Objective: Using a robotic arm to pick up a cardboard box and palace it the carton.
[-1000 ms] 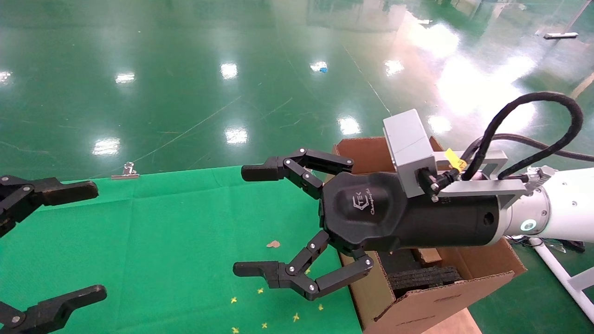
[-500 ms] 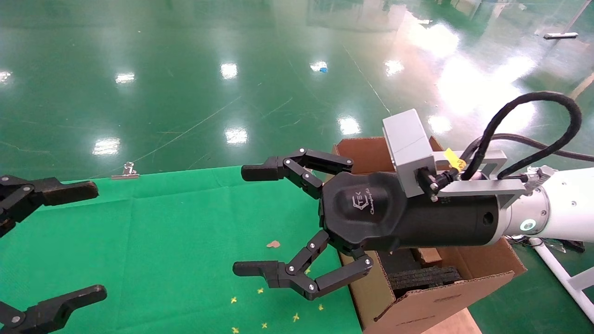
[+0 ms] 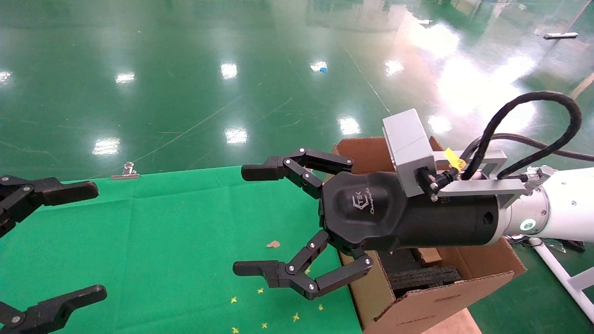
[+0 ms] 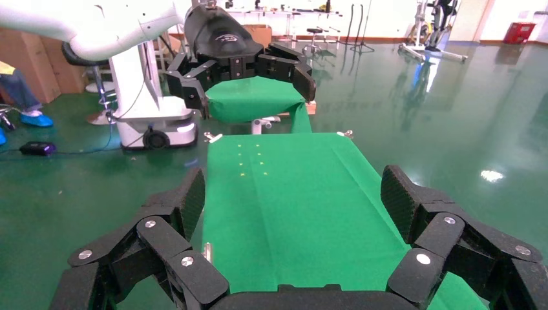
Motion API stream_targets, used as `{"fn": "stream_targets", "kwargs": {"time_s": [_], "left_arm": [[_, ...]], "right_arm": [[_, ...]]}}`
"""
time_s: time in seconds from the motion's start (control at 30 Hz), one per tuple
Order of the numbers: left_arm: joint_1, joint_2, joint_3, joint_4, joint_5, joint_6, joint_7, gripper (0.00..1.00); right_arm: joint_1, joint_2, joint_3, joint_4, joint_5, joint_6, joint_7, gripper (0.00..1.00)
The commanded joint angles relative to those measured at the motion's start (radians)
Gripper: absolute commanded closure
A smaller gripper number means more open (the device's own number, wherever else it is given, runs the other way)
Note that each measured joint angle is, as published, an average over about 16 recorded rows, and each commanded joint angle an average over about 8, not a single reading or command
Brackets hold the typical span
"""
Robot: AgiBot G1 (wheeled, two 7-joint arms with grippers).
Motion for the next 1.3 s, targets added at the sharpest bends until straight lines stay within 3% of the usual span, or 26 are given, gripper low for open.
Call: {"fn": "stream_targets", "kwargs": {"time_s": [0.03, 1.3], "left_arm": [[0.000, 0.000, 0.000, 0.000, 0.000, 0.000, 0.000, 0.00], [0.000, 0.000, 0.000, 0.000, 0.000, 0.000, 0.000, 0.00]], "right_arm": [[0.000, 0.000, 0.000, 0.000, 0.000, 0.000, 0.000, 0.00], [0.000, 0.000, 0.000, 0.000, 0.000, 0.000, 0.000, 0.00]]}}
